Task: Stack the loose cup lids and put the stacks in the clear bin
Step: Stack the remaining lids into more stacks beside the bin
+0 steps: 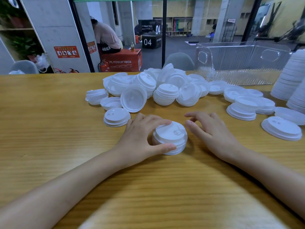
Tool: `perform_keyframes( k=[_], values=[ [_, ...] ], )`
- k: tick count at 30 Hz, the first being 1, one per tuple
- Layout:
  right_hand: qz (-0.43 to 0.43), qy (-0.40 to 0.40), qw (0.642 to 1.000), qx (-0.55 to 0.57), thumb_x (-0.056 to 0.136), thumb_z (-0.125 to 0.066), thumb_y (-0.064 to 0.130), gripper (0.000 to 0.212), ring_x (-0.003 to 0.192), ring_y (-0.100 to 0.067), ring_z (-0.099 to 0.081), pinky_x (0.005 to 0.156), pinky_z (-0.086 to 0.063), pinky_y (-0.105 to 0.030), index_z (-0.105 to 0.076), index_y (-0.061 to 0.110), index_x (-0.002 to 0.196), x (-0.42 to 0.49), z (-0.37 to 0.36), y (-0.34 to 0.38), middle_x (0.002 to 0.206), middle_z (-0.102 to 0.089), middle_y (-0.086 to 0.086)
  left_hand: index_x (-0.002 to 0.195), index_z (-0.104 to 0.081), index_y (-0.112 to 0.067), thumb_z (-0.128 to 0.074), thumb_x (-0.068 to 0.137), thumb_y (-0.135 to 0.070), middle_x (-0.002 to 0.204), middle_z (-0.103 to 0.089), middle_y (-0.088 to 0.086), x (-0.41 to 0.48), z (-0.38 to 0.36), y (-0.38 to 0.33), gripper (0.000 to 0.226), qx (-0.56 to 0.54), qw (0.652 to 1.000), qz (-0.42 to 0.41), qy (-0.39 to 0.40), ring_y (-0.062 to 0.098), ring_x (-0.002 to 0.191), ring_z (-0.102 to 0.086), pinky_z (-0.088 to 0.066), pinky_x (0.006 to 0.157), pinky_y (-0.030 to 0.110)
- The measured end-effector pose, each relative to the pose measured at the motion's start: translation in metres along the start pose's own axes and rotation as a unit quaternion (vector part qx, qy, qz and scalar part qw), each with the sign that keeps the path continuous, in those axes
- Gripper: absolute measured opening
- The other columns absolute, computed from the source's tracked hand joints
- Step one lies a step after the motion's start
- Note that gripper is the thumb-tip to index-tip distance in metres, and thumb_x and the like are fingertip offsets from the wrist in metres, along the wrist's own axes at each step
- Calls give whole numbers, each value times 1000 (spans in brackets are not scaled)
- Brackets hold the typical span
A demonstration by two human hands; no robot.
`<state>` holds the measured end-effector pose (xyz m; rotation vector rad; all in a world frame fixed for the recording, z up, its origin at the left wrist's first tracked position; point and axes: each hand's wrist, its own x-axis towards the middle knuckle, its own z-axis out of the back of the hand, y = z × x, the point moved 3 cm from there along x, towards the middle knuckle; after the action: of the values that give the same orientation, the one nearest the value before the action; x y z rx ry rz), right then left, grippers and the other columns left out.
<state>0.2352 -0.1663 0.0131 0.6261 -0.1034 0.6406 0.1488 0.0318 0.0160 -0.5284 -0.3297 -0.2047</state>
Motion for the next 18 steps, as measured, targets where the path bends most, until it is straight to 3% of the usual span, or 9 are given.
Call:
perform_keyframes(
  k=[3, 6, 9, 11, 14, 18],
  values=[
    [-1, 2, 1000, 0, 77, -16, 79, 74, 95, 1, -34, 93, -30, -32, -50, 40, 131, 0, 0, -1, 107, -55, 27, 132, -49, -48, -52, 66, -79, 125, -47, -31, 0, 5, 0, 73, -3, 1000, -10, -12, 1, 115, -37, -21, 104, 21],
    [-8, 3, 1000, 13, 76, -17, 80, 73, 105, 10, -34, 93, -33, -33, -50, 42, 129, -2, 1, -1, 105, -55, 28, 130, -52, -44, -53, 68, -77, 125, -54, -23, -1, 27, 18, 70, 8, 995, 8, -96, 7, 113, -42, -30, 96, 32],
    [-9, 2, 1000, 20, 76, -17, 81, 73, 106, 11, -34, 97, -34, -37, -51, 43, 128, -2, 3, 0, 105, -56, 29, 125, -58, -37, -46, 66, -81, 126, -59, -14, -5, 53, 58, 75, 147, 976, 57, -149, 16, 115, -43, -20, 85, 28],
    [-1, 3, 1000, 25, 77, -18, 80, 70, 107, 11, -35, 101, -34, -40, -51, 44, 127, -2, 3, 1, 105, -57, 29, 127, -57, -37, -38, 61, -86, 128, -58, -12, -10, 64, 81, 84, 221, 961, 113, -119, 17, 116, -38, -18, 82, 30],
    [27, 12, 998, 51, 81, -23, 76, 60, 113, 6, -38, 105, -34, -44, -49, 48, 127, -4, 3, 2, 107, -57, 32, 132, -50, -38, -29, 53, -91, 132, -53, -10, -12, 70, 100, 97, 255, 949, 177, -63, 17, 122, -33, -22, 89, 35],
    [77, 43, 992, 91, 85, -33, 72, 48, 128, 2, -33, 109, -34, -40, -45, 53, 127, -8, 3, 8, 119, -50, 36, 130, -47, -43, -23, 55, -90, 132, -52, -13, -9, 63, 105, 92, 249, 948, 196, -36, 15, 122, -35, -19, 85, 31]
  ],
)
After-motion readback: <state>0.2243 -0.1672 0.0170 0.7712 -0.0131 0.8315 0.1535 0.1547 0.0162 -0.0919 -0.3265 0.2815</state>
